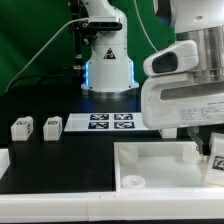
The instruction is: Assemble one leg
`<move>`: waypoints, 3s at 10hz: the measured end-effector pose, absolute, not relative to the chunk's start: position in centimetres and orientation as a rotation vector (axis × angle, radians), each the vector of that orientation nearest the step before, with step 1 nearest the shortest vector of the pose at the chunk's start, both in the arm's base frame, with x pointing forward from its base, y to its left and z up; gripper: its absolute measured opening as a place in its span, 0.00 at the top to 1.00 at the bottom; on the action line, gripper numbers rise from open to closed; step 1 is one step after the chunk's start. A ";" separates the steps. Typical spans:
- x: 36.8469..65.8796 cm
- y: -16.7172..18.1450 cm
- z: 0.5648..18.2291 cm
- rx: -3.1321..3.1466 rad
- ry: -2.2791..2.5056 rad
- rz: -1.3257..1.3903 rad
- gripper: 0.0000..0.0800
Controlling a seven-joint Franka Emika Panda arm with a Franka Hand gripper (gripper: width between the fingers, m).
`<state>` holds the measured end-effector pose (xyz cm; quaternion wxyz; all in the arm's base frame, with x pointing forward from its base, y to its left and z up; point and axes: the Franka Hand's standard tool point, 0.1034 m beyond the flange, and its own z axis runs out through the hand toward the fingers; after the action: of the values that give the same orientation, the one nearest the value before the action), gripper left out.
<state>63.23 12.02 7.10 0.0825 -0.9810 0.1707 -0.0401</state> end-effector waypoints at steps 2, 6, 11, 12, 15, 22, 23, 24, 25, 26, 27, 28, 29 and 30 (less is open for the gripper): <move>63.2 11.7 7.0 -2.838 0.855 -0.088 0.62; 63.0 11.5 6.8 -2.348 1.655 0.011 0.62; 62.7 11.6 6.6 -2.185 1.771 0.034 0.42; 62.7 11.6 6.6 -2.193 1.762 0.032 0.27; 62.5 12.0 6.8 -2.634 1.225 -0.034 0.19; 62.8 12.1 6.7 -3.009 0.158 -0.180 0.19; 62.8 12.1 6.7 -3.008 0.165 -0.179 0.19; 62.8 12.1 6.7 -3.006 0.185 -0.177 0.34; 62.8 12.2 6.7 -2.986 0.323 -0.167 0.51; 62.7 12.1 6.6 -2.956 0.485 -0.153 0.51; 62.8 11.9 6.6 -2.921 0.647 -0.142 0.63; 62.8 11.9 6.6 -2.890 0.759 -0.134 0.63; 62.8 11.9 6.6 -2.860 0.852 -0.125 0.63; 62.8 11.8 6.6 -2.786 1.033 -0.106 0.63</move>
Offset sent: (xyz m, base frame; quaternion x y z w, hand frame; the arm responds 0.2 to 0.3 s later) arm 0.0078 0.0006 -0.0035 0.0620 0.0060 0.3219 0.9447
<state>62.77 11.83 6.62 0.0840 -0.9337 0.3461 -0.0354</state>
